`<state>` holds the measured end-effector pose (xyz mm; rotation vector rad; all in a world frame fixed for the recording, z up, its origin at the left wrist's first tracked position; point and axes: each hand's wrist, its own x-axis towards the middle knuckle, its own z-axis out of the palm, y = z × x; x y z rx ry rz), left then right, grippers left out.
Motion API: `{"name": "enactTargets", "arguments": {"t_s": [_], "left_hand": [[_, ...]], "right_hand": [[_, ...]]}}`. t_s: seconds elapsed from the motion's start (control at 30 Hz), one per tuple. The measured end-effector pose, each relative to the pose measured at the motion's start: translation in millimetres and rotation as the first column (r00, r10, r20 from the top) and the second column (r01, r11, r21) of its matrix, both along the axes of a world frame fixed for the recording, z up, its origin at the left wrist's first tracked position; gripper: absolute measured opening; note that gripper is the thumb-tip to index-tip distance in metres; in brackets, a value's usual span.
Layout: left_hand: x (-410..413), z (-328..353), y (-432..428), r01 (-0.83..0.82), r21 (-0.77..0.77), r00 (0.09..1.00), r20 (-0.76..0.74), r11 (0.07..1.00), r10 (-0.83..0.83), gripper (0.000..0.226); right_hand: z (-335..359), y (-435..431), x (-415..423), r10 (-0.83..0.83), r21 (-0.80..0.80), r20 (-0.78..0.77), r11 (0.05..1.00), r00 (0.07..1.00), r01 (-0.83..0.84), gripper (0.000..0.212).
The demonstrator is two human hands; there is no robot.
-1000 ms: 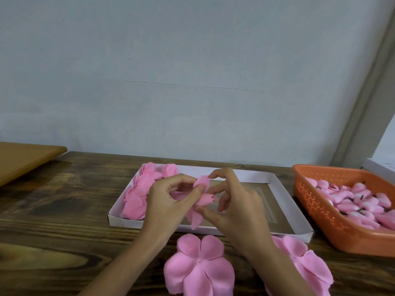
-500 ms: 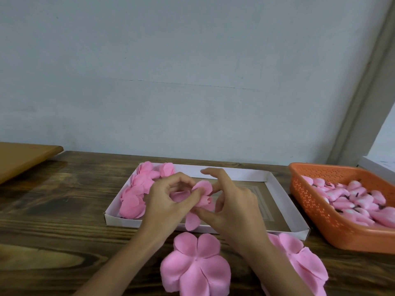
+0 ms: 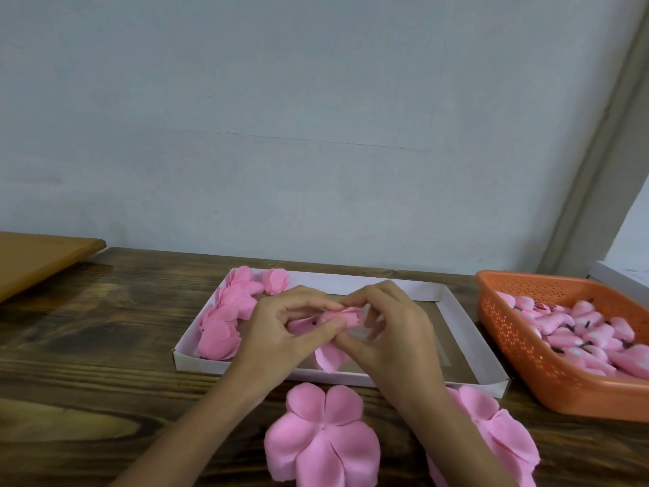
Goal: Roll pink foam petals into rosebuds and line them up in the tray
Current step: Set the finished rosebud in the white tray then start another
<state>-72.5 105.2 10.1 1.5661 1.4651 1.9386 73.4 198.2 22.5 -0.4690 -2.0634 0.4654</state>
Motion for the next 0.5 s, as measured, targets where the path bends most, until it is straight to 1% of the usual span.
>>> {"name": "enactTargets", "arguments": {"t_s": [0.07, 0.17, 0.33, 0.4, 0.43, 0.5], "left_hand": [[-1, 2, -1, 0.019, 0.004, 1.0, 0.019, 1.0, -0.019, 0.024], [-5, 3, -1, 0.068, -0.037, 0.994, 0.093, 0.997, -0.065, 0.026], [-13, 6, -5, 0.137, -0.103, 0.975, 0.187, 0.985, -0.116, 0.046], [-18, 5, -5, 0.181, -0.157, 0.96, 0.241, 0.971, -0.14, 0.048], [-20, 5, -4, 0.178, -0.186, 0.959, 0.253, 0.966, -0.127, 0.045], [-21, 2, -3, 0.103, -0.229, 0.962, 0.269, 0.968, -0.039, 0.038]], "right_hand": [[0, 0, 0, 0.056, -0.05, -0.059, 0.997, 0.997, -0.059, 0.021], [0, 0, 1, 0.116, -0.139, -0.11, 0.982, 0.987, -0.131, 0.025], [3, 3, 2, 0.164, -0.203, -0.132, 0.961, 0.978, -0.188, 0.025], [4, 5, 3, 0.166, -0.257, -0.138, 0.946, 0.976, -0.197, 0.026], [4, 7, 4, 0.164, -0.288, -0.139, 0.937, 0.977, -0.198, 0.026], [4, 8, 5, 0.161, -0.337, -0.135, 0.92, 0.978, -0.198, 0.026]]}}
